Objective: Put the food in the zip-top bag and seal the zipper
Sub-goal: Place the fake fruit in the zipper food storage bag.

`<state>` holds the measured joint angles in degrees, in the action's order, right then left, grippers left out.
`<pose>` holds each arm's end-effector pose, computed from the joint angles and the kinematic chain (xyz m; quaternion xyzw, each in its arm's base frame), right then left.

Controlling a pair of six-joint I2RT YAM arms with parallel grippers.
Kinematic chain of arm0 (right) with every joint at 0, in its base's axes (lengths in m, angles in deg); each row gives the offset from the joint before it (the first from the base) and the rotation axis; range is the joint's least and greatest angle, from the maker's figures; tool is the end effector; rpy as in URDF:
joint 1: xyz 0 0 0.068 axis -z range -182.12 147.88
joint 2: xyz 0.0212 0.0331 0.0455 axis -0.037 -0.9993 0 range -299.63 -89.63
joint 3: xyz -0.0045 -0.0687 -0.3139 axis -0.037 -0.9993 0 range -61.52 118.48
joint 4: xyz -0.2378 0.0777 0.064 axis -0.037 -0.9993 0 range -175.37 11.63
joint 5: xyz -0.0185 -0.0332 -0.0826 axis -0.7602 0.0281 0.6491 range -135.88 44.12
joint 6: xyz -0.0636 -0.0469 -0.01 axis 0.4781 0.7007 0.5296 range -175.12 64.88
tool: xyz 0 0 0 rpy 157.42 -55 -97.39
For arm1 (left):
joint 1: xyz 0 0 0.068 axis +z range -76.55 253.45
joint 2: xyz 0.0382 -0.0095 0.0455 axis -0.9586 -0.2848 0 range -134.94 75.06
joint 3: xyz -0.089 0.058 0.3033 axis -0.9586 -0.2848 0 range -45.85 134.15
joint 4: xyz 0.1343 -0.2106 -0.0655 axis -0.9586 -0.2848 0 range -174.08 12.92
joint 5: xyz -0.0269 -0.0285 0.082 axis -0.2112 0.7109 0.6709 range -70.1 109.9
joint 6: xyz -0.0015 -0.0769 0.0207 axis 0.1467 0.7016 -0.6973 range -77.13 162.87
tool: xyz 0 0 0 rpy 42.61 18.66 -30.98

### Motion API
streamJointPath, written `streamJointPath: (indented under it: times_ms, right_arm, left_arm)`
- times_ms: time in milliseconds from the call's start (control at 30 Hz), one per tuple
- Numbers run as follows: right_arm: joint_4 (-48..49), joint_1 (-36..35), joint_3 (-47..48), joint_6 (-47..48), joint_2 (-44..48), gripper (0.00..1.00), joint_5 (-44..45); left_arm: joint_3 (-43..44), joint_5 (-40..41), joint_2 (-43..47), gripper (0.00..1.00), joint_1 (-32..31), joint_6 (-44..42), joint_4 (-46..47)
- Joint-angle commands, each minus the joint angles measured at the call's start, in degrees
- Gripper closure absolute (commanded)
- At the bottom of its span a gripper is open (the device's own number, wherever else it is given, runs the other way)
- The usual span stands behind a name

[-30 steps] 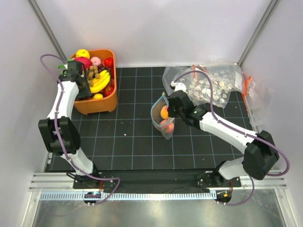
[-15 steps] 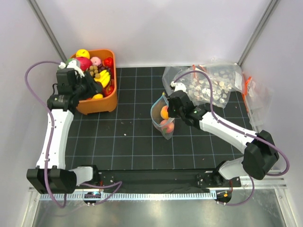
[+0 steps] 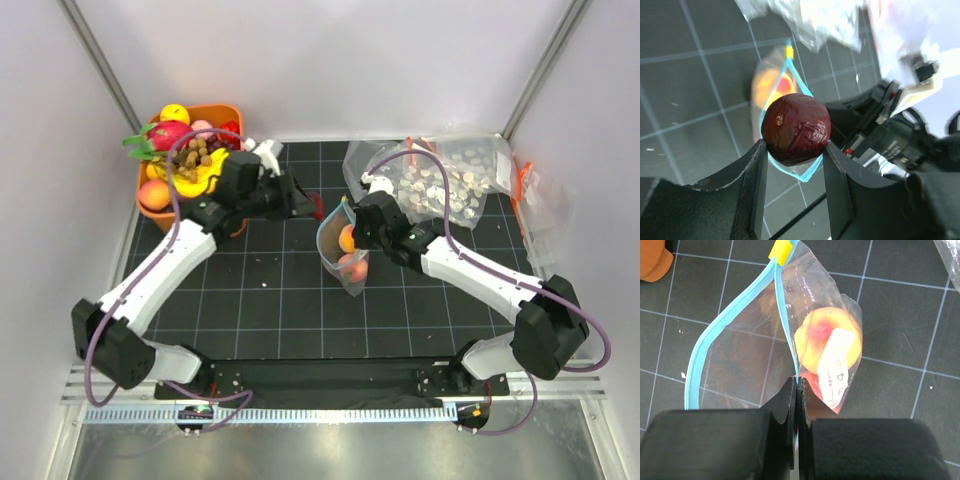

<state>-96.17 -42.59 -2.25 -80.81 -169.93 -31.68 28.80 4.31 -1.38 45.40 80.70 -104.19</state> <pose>0.2569 0.1971 0.3041 -0.0622 0.8944 0.1405 0.4200 0.2669 -0.1632 0.4034 -0.0040 0.8560 -0.3719 0.3590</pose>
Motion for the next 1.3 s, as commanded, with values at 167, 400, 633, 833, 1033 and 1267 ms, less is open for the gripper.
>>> streamJointPath:
  times_ms: [167, 400, 633, 833, 1033, 1267]
  right_arm:
    - [0.1, 0.1, 1.7, -2.2, 0.3, 0.99, 3.2]
    - [-0.7, 0.1, 1.9, -2.8, 0.8, 0.99, 5.5]
    - [-0.7, 0.1, 1.8, -2.6, 0.6, 0.99, 6.1]
    - [-1.2, 0.1, 1.9, -2.4, 1.1, 0.99, 6.4]
    - [0.7, 0.2, 0.8, -2.0, 2.6, 0.99, 5.0]
    - [1.4, 0.1, 0.9, -1.8, 2.4, 0.99, 0.8]
  left_arm:
    - [2.0, 3.5, -11.1, 0.68, -9.6, -1.4, 4.7]
    - [7.0, 8.7, -17.4, 0.6, -12.8, -4.4, -1.6]
    - [8.2, 9.2, -15.5, 0.11, -13.8, -5.7, -4.9]
    - [8.8, 14.6, -10.3, 0.05, -13.9, -7.7, -10.4]
    - [4.3, 19.8, -9.2, 0.08, -13.8, -8.1, -10.9]
    - [1.7, 19.0, -14.5, 0.35, -13.9, -7.1, -4.6]
